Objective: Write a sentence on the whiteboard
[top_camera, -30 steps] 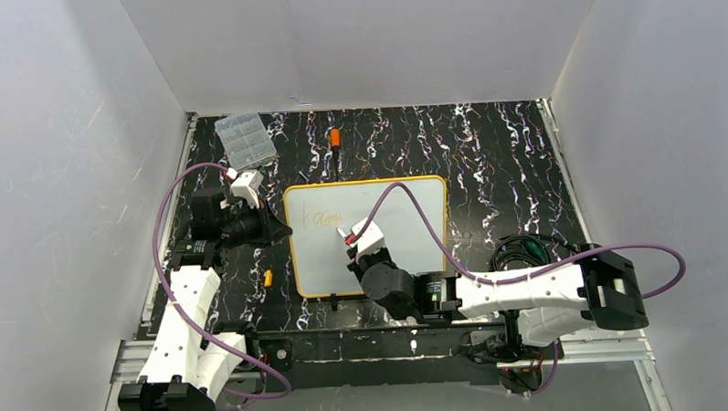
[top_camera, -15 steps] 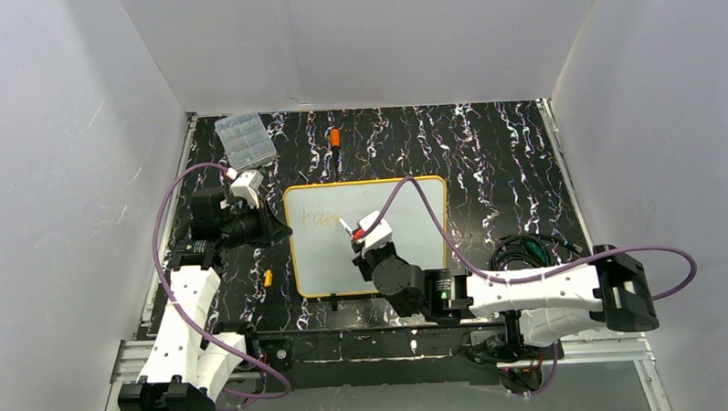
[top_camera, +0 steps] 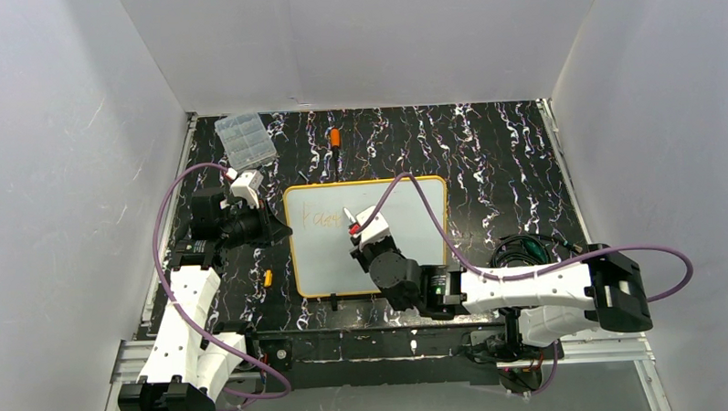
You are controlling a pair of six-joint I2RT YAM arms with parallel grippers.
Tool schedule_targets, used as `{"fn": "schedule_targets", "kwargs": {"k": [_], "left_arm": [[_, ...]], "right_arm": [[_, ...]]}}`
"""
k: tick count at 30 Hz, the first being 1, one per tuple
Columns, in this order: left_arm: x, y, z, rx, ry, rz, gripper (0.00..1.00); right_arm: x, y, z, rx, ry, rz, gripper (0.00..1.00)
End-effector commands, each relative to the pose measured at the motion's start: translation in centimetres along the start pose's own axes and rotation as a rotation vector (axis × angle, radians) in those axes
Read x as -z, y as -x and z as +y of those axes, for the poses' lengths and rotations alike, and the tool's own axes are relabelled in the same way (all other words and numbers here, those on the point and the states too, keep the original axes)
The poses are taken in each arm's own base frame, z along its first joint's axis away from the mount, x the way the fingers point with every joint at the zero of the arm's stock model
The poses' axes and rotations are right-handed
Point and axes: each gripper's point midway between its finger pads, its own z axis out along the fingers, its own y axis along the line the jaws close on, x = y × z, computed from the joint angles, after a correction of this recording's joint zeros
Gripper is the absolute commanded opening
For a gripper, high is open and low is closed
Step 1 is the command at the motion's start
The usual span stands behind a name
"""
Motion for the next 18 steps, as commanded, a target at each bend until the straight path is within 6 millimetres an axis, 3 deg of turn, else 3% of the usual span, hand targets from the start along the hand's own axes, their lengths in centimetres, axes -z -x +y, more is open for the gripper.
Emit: {"fn": "schedule_targets", "kwargs": {"k": [1, 5, 18], "left_arm": [[0.3, 0.3, -1.1, -0.006, -0.042, -0.003, 0.10], [0.3, 0.4, -1.0, -0.007, -0.040, -0.003, 0.10], [0.3, 0.4, -1.0, -0.007, -0.040, -0.002, 0.10]], "right_arm": [[-0.7, 3.1, -0.2, -0.071, -0.026, -0.063, 0.01], [-0.9, 2.7, -0.1, -0.057, -0.029, -0.052, 0.01], [0.4, -1.4, -0.2, -0.092, 0.003, 0.058, 0.01]]}}
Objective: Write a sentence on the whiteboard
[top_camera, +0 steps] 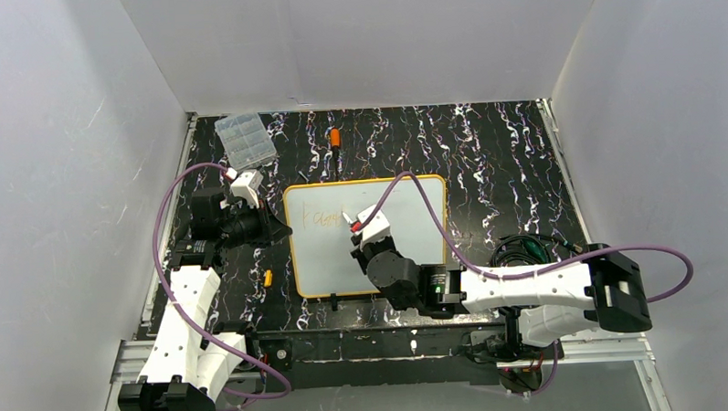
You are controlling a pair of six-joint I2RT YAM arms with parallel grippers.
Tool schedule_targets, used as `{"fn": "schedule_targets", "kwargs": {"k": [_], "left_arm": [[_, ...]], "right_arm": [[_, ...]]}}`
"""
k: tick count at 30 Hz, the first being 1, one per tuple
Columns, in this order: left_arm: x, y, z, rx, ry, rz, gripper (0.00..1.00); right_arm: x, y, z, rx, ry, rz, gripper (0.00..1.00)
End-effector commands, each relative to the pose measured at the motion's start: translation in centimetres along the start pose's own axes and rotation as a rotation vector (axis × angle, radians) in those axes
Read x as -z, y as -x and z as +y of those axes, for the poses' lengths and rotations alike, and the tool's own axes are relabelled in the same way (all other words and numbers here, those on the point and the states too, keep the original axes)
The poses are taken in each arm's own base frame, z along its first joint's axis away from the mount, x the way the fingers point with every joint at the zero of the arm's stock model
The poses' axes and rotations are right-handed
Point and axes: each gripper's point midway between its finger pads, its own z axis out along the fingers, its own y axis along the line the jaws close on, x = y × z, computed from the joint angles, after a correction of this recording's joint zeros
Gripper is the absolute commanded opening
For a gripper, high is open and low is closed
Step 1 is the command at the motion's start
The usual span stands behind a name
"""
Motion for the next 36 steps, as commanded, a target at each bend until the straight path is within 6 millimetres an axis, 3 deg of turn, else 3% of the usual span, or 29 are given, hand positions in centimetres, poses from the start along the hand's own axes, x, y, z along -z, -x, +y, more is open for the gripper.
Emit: {"fn": "schedule_targets", "kwargs": {"k": [1, 11, 27, 36], "left_arm": [[0.3, 0.3, -1.0, -0.006, -0.041, 0.000, 0.10], [0.3, 0.3, -1.1, -0.006, -0.042, 0.000, 0.10], [0.4, 0.2, -1.1, -0.004, -0.041, 0.001, 0.10], [0.3, 0.2, -1.0, -0.004, -0.039, 0.001, 0.10]], "right_arm": [[0.8, -0.9, -0.3, -0.043, -0.002, 0.031, 0.01], [2.0, -2.6, 0.6, -0.050, 0.021, 0.068, 0.01], [1.2, 0.8, 0.2, -0.063, -0.038, -0.043, 0.01], [1.3, 0.7, -0.5, -0.047, -0.075, -0.039, 0.01]]}}
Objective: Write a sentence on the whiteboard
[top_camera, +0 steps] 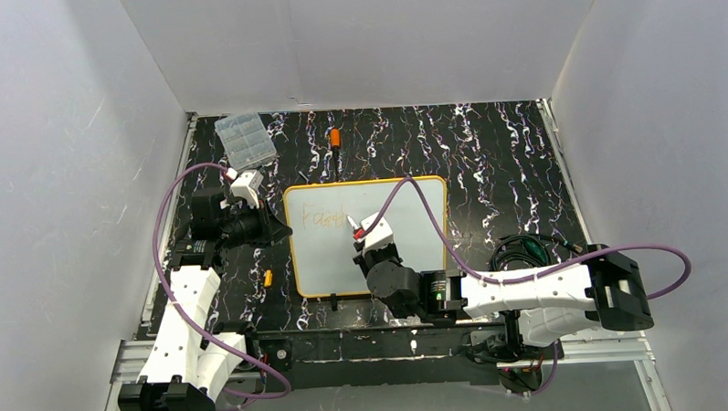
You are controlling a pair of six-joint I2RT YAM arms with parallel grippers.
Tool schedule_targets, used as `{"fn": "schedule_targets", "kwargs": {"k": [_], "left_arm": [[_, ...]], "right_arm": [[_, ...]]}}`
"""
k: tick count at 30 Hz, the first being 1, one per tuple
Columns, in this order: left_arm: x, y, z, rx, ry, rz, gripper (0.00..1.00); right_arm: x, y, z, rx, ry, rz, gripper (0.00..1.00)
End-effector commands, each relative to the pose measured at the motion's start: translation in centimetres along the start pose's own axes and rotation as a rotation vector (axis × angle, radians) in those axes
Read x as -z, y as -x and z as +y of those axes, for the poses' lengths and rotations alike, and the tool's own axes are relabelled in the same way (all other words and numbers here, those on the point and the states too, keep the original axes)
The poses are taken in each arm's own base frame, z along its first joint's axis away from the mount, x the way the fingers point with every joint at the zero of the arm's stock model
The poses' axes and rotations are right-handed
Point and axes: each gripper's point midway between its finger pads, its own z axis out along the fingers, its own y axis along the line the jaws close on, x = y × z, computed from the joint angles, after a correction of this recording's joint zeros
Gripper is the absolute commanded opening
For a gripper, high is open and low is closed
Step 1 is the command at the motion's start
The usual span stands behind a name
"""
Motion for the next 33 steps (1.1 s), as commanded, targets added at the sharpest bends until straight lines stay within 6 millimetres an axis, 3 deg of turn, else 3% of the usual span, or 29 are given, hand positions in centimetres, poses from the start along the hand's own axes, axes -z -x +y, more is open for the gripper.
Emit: {"fn": "schedule_targets", "kwargs": {"k": [1, 22, 33], "left_arm": [[0.3, 0.3, -1.0, -0.006, -0.039, -0.001, 0.10], [0.4, 0.3, -1.0, -0.005, -0.038, -0.002, 0.10], [0.4, 0.3, -1.0, -0.005, -0.038, -0.003, 0.10]], "right_arm": [[0.1, 1.3, -0.7, -0.041, -0.048, -0.033, 0.01], [1.1, -3.0, -0.8, -0.056, -0.012, 0.077, 0.01], [1.2, -1.6, -0.6, -0.063, -0.004, 0.046, 0.01]]}}
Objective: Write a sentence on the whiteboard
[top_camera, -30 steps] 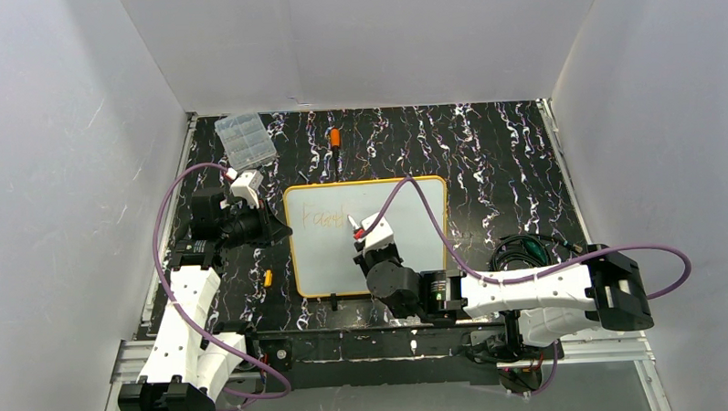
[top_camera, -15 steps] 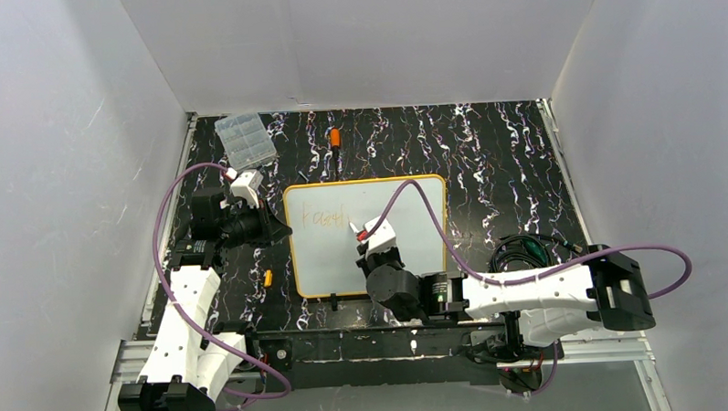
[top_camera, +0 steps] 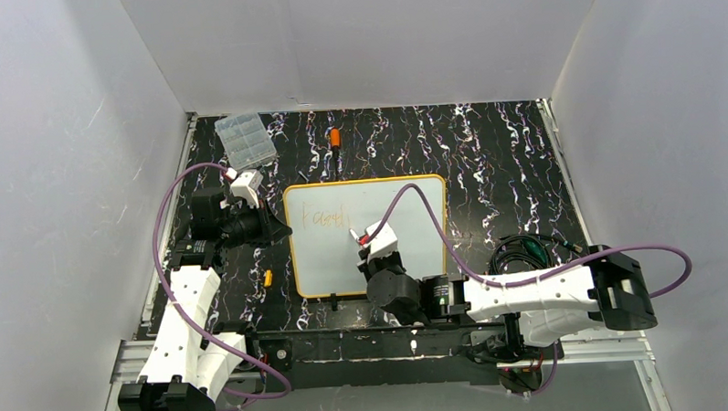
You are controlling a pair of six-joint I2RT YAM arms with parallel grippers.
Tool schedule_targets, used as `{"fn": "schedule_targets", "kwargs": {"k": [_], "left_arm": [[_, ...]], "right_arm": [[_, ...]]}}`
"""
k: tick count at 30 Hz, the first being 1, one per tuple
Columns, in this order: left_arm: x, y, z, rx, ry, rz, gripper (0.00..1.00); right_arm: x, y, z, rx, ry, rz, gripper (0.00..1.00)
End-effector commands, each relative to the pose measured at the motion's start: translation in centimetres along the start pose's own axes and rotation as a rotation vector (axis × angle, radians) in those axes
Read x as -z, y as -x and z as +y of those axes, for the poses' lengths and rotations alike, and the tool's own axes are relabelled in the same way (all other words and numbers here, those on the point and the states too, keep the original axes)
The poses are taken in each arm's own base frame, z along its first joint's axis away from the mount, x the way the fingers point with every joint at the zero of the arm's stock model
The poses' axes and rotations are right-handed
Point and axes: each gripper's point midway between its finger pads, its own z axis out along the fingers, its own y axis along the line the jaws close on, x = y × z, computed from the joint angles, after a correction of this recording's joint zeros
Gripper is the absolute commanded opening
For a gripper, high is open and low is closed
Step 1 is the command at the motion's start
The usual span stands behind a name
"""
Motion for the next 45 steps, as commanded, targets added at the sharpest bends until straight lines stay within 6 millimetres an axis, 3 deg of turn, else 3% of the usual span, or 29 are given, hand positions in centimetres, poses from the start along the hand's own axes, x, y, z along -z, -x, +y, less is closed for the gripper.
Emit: {"fn": "schedule_targets", "kwargs": {"k": [1, 10, 28, 45], "left_arm": [[0.4, 0.3, -1.0, -0.003, -0.039, 0.001, 0.10], [0.4, 0.2, -1.0, -0.003, -0.038, 0.000, 0.10], [0.3, 0.3, -1.1, -0.001, -0.043, 0.001, 0.10], [0.4, 0.2, -1.1, -0.001, -0.043, 0.001, 0.10]], "right_arm": [[0.4, 1.8, -0.5, -0.024, -0.006, -0.042, 0.01], [0.9, 4.7, 1.0, -0.041, 0.086, -0.119, 0.01], [-0.4, 3.9, 1.5, 0.018, 0.052, -0.108, 0.01], [-1.3, 3.8, 0.0, 0.016, -0.023, -0.106, 0.01]]}}
